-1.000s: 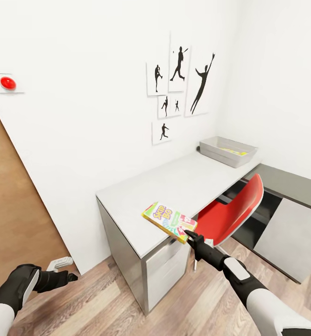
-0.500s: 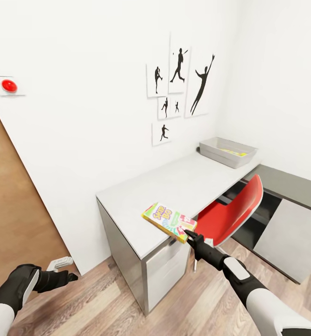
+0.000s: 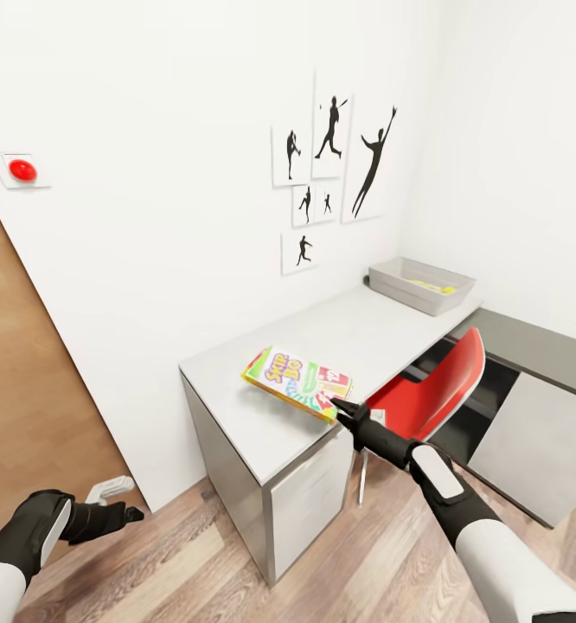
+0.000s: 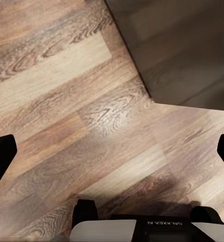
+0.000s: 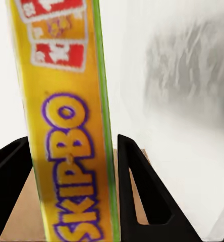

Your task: Put all the toys in the child's room - the three board games (two on the bed and one on the table), the two jigsaw puzzles on the table, and the tennis ball on the table - inside the toy box on the table in the child's room.

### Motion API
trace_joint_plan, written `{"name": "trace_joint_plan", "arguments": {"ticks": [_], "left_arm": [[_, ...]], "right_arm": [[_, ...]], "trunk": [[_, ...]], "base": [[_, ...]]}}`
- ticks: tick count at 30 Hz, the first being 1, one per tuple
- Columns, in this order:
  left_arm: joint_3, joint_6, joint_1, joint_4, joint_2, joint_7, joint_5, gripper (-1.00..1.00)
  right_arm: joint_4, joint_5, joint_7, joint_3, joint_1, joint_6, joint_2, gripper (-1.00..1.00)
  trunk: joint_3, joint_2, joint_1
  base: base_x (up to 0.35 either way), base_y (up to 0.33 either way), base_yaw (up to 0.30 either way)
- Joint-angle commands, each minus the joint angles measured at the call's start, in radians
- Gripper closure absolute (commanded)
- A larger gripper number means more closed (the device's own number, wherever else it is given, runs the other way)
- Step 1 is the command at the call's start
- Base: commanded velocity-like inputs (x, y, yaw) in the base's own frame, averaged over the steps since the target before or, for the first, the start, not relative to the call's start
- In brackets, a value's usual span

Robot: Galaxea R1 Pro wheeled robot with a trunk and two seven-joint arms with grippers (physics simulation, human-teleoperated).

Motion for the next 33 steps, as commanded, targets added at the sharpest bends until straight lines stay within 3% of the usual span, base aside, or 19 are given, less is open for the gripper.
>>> {"name": "trace_joint_plan", "arguments": {"ticks": [1, 9, 17, 33], "left_arm": [[0.005, 0.007, -0.001, -0.001, -0.001, -0.009, -0.010, -1.00], [0.004, 0.025, -0.001, -0.001, -0.001, -0.009, -0.010, -1.00], [0.005, 0.026, -0.001, -0.001, -0.001, -0.009, -0.010, -1.00], [0.006, 0.025, -0.001, -0.001, 0.001, -0.012, -0.010, -1.00]], "right_arm": [[-0.009, 0.000, 0.003, 0.008, -0.001, 0.005, -0.002, 1.00], [-0.151, 0.002, 0.003, 0.035, 0.022, 0.032, -0.011, 1.00], [-0.177, 0.002, 0.029, 0.036, 0.045, 0.037, -0.013, 1.00], [-0.184, 0.002, 0.034, 0.032, 0.048, 0.037, -0.013, 1.00]], "trunk": [[0.002, 0.007, -0.004], [0.027, 0.063, -0.035], [0.052, 0.119, -0.065], [0.102, 0.231, -0.127]], "base": [[0.000, 0.000, 0.000], [0.000, 0.000, 0.000], [-0.148, 0.000, 0.000], [-0.005, 0.000, 0.000]]}}
